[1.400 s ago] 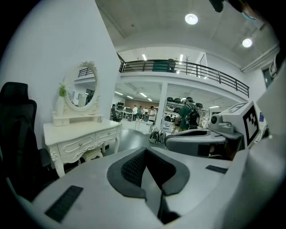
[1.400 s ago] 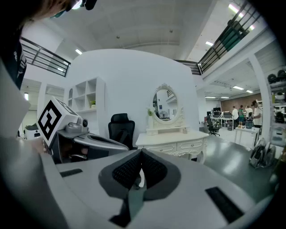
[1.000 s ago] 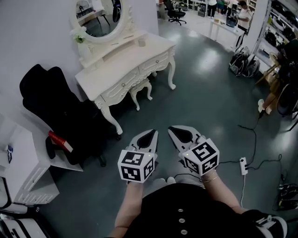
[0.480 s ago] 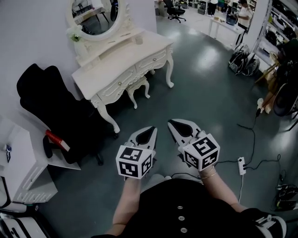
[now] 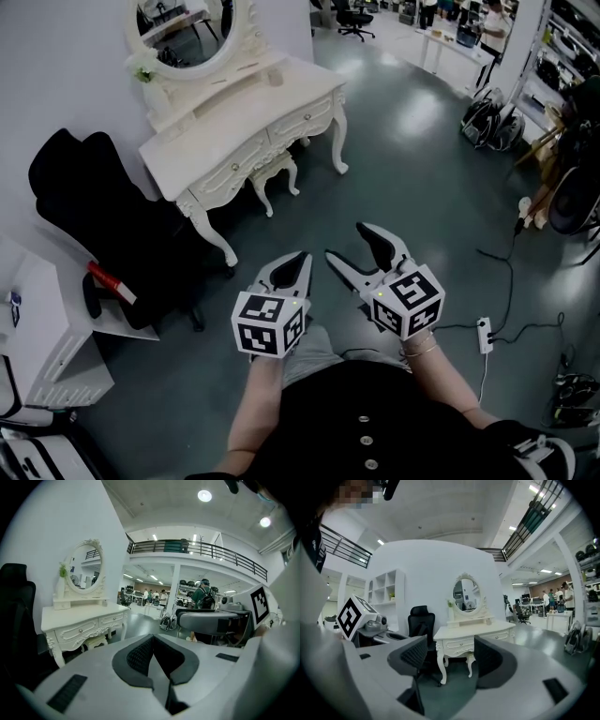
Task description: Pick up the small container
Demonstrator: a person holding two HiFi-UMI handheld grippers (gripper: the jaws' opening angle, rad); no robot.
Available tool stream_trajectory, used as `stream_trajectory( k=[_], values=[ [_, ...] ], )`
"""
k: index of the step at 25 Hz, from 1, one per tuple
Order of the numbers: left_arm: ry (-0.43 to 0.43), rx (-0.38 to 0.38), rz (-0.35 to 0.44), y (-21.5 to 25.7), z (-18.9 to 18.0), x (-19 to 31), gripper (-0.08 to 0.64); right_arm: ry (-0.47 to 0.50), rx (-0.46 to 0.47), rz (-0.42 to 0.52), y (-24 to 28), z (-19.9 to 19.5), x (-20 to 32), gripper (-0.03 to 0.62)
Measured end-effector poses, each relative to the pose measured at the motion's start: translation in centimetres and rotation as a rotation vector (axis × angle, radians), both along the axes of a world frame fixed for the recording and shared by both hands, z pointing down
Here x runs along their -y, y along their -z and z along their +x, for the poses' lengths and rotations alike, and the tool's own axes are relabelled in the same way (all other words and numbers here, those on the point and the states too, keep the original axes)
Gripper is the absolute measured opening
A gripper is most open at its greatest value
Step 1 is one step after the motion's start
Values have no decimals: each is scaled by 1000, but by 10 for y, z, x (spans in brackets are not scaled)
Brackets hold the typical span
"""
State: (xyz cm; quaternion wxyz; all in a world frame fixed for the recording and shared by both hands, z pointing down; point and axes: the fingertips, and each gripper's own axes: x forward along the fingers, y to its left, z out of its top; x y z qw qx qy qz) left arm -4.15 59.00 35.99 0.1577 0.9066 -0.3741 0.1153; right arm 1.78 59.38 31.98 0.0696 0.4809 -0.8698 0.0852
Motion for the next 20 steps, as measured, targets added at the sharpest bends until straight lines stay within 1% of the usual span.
stream_trajectory(
  k=[5,8,11,14,16,18,19,20],
  values=[
    [34,3,-14,-7,-7,22,14,-18,2,-25,-9,4,15,313],
    [39,0,-22,-12,-10,42,14,-24,2,-38,-17,3,32,331],
    [34,-1,-23,-18,-10,67,14,-34,33,-37,-21,1,54,350],
    [22,2,-18,-24,-10,99,14,-54,66,-32,-24,0,87,365],
    [19,0,-22,-26,-12,124,14,-54,69,-26,-24,-2,112,368],
    [14,-6,-20,-24,-14,152,14,-28,67,-25,-22,-8,138,367],
    [11,-13,-15,-21,-15,167,14,-11,61,-25,-21,-12,151,355],
    [9,-21,-8,-18,-17,183,14,3,54,-25,-20,-15,164,328]
  ],
)
